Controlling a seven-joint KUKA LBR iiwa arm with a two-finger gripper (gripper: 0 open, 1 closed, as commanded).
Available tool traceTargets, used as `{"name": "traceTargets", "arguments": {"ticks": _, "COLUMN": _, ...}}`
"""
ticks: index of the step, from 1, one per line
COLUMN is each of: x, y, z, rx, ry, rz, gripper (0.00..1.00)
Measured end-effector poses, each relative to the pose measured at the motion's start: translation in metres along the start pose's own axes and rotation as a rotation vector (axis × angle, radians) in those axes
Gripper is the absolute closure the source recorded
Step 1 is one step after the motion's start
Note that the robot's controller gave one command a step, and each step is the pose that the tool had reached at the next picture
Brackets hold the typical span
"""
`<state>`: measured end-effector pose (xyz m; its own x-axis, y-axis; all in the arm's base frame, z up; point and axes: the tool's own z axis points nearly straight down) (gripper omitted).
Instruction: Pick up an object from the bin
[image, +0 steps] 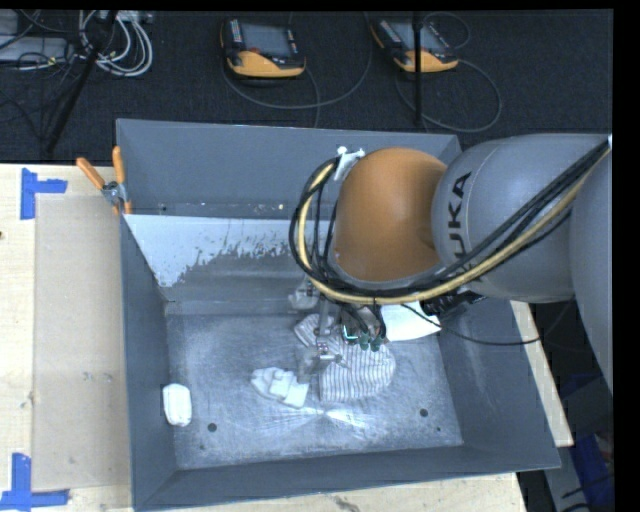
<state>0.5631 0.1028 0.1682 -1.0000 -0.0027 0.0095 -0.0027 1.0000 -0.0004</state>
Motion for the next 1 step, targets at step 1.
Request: {"name": "traceTargets", "arguments": {"ticks": 1, "x": -0.0018, "y": -0.0005, "z": -0.0044, "rx": -0.001, "ry": -0.008, "rz": 0.003, "gripper": 0.0}}
